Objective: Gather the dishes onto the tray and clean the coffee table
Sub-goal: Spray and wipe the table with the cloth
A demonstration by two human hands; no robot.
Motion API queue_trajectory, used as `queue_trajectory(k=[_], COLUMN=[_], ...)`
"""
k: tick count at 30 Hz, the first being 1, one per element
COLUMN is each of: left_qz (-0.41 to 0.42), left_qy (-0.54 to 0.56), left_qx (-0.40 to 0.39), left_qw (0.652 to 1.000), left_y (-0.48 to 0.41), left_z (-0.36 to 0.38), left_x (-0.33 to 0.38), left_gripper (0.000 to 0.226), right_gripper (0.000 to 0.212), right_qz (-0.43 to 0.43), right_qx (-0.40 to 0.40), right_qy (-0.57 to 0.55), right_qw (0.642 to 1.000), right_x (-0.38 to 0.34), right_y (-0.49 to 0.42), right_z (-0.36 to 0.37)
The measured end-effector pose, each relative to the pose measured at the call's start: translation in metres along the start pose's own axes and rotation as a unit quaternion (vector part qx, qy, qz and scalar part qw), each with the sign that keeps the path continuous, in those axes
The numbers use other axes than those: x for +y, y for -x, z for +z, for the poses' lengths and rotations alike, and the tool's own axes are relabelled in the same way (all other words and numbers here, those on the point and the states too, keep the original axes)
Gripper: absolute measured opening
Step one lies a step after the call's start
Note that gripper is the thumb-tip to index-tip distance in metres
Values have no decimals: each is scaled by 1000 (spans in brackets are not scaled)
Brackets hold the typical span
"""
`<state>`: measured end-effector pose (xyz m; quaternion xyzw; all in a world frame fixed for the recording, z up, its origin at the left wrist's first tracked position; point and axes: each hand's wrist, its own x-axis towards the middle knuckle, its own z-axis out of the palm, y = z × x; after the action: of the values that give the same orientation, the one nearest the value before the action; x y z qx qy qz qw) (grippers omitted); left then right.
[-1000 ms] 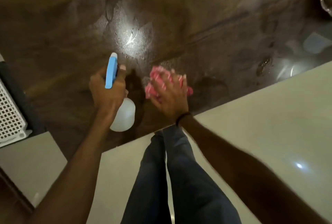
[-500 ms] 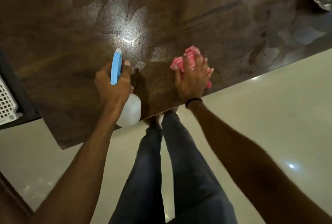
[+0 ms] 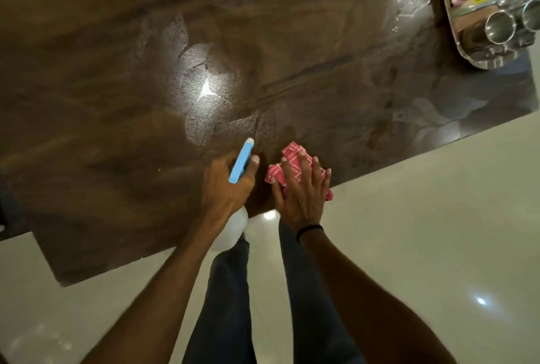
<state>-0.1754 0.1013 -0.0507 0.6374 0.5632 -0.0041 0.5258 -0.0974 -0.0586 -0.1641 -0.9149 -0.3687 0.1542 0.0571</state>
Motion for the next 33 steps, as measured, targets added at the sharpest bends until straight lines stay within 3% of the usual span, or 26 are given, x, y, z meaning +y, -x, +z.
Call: queue_trajectory(k=[3, 11, 17, 19, 23, 26, 29, 33], left_qz=[-12, 47, 42, 34, 73, 61, 22, -1], left_qy=[-31, -32, -22, 0, 22, 21, 31, 65], left_qx=[-6, 88, 109, 130, 184, 201, 202, 191], left_qw=[999, 995, 993, 991, 980, 977, 979, 979], left_y=[13, 30, 18, 15, 6, -5, -9, -19], left_z=[21, 35, 31, 32, 35, 37, 36, 37], left_x=[8, 11, 14, 13, 11, 8, 13, 33], left_gripper=[22, 41, 33, 32, 34, 25, 20, 25], right_gripper=[60, 67, 67, 66, 60, 58, 57, 57], right_qz=[9, -23, -20, -53, -237, -215, -132, -174], right_qx=[5, 11, 0, -9, -10, 12, -24, -74], right_qy=[-1, -2, -5, -8, 13, 44, -5, 10], right_qw=[1000, 1000, 1000, 999, 971, 976, 991, 982], right_x=[14, 31, 25, 11, -32, -47, -28, 43], right_y=[-8, -15, -49, -72, -159, -221, -155, -4], right_z=[-5, -8, -11, -13, -20, -31, -33, -29])
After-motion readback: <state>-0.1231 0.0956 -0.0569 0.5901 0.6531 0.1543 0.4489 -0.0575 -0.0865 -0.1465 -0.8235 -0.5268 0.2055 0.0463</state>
